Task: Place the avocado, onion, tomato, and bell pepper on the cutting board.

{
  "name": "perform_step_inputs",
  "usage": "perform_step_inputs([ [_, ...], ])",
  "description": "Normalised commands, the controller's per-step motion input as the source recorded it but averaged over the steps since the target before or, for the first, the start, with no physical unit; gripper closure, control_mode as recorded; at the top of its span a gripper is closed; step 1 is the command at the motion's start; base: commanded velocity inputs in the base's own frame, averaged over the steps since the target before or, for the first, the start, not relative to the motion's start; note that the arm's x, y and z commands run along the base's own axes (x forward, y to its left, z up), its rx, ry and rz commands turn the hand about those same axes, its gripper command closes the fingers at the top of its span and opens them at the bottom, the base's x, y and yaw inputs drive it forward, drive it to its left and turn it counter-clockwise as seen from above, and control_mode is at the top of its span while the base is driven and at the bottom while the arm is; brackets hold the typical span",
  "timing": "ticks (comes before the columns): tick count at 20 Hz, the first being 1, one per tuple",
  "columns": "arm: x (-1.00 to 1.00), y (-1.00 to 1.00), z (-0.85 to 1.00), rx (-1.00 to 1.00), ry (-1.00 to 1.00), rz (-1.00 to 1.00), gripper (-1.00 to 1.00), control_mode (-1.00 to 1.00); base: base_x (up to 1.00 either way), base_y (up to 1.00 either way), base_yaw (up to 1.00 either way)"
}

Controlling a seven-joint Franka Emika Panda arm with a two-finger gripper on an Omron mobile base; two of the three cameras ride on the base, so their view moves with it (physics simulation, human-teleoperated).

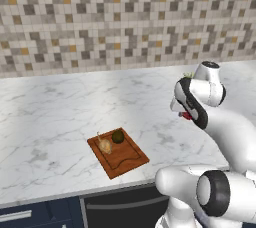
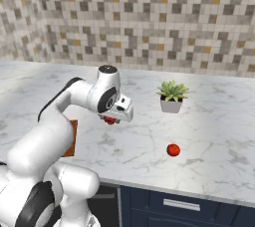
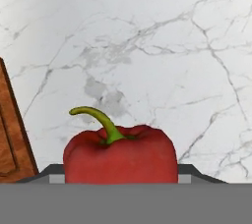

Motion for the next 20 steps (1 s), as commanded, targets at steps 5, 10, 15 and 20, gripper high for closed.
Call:
perform_step_inputs([
  [5, -0.60, 0.70, 0.27, 0.00, -0.16, 0.01, 1.00, -1.00, 0.00, 0.00, 0.00],
  [10, -0.29, 0.77, 0.20, 0.00, -0.13, 0.00, 1.00, -1.00, 0.00, 0.00, 0.00],
  [15, -0.18, 0.80, 0.00, -0.05, -0.11, 0.00, 1.00, -1.00, 0.00, 0.00, 0.00],
  [20, -0.02, 0.76, 0.00, -0.03, -0.01, 0.00, 1.00, -1.00, 0.00, 0.00, 0.00],
])
